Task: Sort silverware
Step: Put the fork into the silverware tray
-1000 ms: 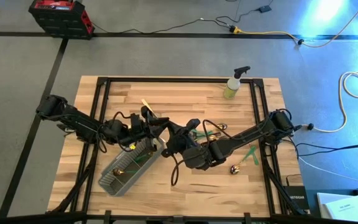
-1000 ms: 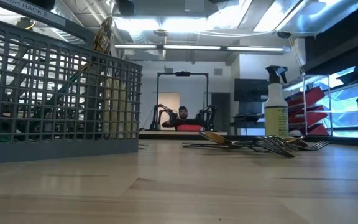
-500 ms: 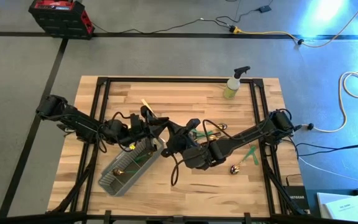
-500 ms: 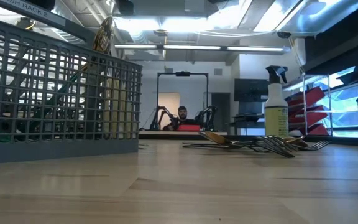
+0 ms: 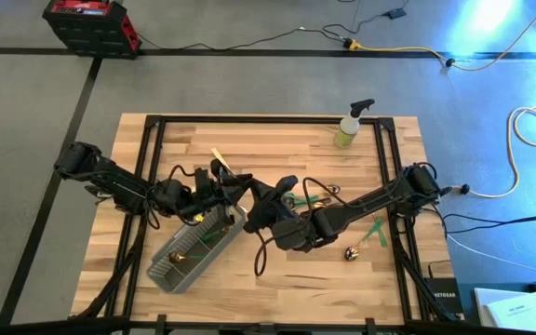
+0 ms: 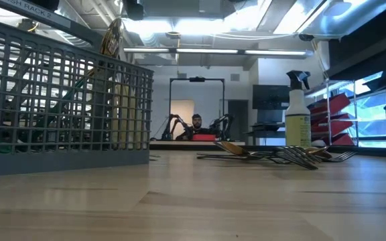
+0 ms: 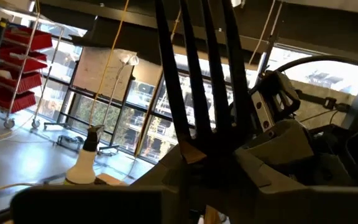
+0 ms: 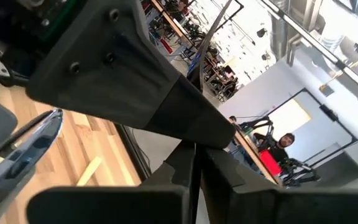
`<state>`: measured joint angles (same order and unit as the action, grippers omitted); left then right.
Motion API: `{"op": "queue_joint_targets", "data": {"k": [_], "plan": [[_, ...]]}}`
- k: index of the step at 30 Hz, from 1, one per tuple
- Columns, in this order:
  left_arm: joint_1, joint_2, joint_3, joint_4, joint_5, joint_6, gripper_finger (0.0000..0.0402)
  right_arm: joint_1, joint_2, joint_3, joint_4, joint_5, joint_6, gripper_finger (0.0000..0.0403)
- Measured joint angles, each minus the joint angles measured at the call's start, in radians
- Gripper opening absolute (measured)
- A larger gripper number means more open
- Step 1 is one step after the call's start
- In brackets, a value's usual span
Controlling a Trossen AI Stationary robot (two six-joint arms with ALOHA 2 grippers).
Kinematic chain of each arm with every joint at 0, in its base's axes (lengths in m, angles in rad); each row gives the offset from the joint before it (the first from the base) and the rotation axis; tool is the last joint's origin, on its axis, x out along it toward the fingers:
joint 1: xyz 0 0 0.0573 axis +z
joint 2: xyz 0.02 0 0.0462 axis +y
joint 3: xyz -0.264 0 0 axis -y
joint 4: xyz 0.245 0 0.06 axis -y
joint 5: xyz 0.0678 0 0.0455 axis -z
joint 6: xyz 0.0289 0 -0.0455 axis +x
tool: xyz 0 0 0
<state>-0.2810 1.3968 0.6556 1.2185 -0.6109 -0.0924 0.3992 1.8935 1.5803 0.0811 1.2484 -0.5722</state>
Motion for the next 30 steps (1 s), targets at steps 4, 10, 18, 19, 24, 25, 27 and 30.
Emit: {"op": "queue_joint_targets", "data": {"k": [4, 10, 18, 19, 24, 25, 27, 30], "plan": [[0.0, 0.0, 0.0, 0.001, 0.0, -0.009, 0.0052, 0.0, 0.0, 0.0, 0.0, 0.0, -0.041, 0.0001], [0.0, 0.0, 0.0, 0.001, -0.001, -0.05, 0.0052, 0.0, 0.0, 0.0, 0.0, 0.002, -0.044, 0.0001], [0.0, 0.0, 0.0, -0.002, 0.001, -0.06, 0.0083, 0.0, 0.0, 0.0, -0.004, 0.005, -0.046, 0.0], [0.0, 0.0, 0.0, 0.0, 0.001, -0.061, 0.0091, 0.0, 0.0, 0.0, -0.006, 0.004, -0.046, 0.0], [0.001, -0.004, 0.001, 0.007, 0.001, -0.061, 0.0129, 0.002, 0.004, -0.004, -0.015, -0.008, -0.045, 0.0001], [0.001, -0.003, 0.001, 0.003, 0.001, -0.057, 0.0133, 0.002, 0.004, -0.004, -0.01, -0.008, -0.043, 0.0001], [0.0, -0.003, 0.001, 0.003, 0.001, -0.035, 0.0137, 0.002, 0.004, -0.004, -0.005, -0.007, -0.04, 0.0001], [0.001, -0.003, 0.001, -0.007, 0.0, -0.031, 0.0138, 0.001, 0.004, -0.004, -0.006, -0.007, -0.031, 0.0001]]}}
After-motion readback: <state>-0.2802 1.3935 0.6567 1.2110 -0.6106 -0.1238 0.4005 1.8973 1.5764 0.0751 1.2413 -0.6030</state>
